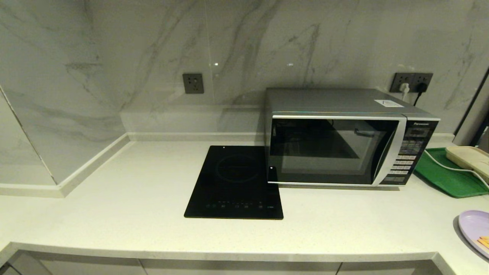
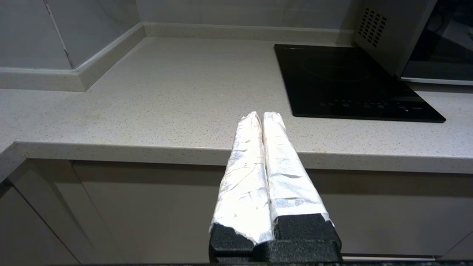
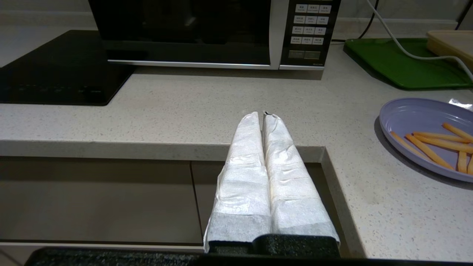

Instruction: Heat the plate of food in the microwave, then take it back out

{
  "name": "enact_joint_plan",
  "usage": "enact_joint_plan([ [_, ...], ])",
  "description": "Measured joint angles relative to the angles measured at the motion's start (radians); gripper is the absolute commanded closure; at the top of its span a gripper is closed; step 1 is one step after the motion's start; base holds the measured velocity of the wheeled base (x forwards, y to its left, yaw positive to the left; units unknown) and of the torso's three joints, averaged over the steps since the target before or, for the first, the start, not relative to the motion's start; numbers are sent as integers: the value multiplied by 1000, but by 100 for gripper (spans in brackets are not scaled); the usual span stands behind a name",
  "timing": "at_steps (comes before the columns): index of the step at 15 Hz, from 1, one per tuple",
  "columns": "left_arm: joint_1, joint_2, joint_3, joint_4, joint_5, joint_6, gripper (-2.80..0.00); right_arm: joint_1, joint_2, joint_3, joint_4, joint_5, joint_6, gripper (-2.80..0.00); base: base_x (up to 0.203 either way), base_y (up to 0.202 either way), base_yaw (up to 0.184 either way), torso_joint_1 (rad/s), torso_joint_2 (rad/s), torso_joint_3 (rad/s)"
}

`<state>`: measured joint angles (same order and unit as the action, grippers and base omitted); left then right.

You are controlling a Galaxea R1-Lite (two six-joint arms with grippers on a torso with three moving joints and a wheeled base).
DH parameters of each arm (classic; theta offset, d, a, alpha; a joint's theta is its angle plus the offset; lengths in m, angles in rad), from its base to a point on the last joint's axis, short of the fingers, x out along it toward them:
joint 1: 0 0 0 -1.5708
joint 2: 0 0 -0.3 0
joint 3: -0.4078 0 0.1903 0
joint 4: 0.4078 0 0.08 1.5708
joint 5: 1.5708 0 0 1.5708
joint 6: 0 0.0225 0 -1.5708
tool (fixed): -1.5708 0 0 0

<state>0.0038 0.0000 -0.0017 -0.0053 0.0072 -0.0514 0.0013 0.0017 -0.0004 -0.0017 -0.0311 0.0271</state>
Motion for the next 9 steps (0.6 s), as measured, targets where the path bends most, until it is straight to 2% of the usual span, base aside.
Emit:
enact_joint_plan([
  [9, 0, 0, 0, 0, 0, 0, 0, 0, 0, 0, 0, 0, -3, 0, 0, 0, 0, 0, 0, 0],
])
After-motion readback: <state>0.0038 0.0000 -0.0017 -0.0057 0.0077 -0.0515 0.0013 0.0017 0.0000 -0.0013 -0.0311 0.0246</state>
